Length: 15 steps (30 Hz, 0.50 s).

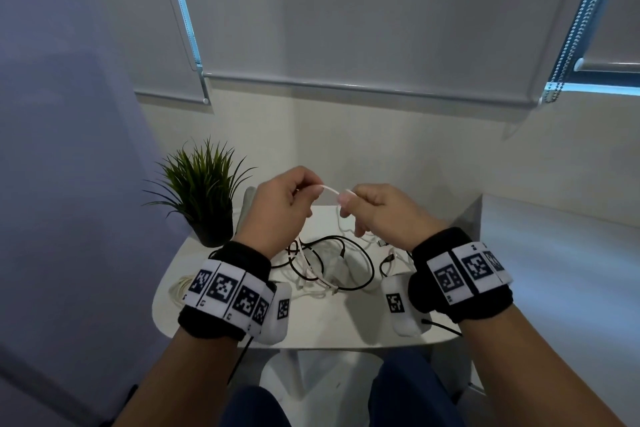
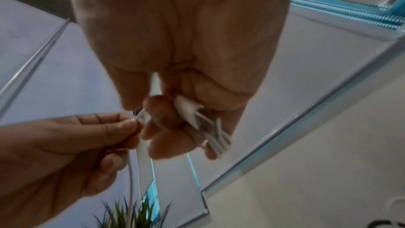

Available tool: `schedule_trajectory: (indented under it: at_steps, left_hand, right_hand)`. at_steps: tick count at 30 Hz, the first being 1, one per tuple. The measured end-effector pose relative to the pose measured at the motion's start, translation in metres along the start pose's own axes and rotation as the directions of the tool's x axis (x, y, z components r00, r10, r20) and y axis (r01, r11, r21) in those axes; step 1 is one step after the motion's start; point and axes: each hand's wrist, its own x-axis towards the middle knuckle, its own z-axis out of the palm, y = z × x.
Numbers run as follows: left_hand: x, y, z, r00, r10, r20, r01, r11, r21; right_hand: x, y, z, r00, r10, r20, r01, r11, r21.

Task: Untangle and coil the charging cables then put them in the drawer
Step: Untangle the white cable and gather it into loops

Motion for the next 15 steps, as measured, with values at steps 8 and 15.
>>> schedule_trajectory:
  at_steps: [8,15]
  left_hand:
    - [-0.002,-0.001,0.009,0.988,-0.086,0.13,0.117,0.959,-0.257]
    - [-0.009,0.008,0.016,0.987,-0.037,0.157,0.087,0.941,-0.327]
  right_hand:
    - [-0.002,-0.01,-0.001,0.993,-0.098,-0.059,0.114,0.832,0.544]
    - [0.003,-0.007,-0.004,0.999,-0.007,-0.054,0.04,0.762,0.647]
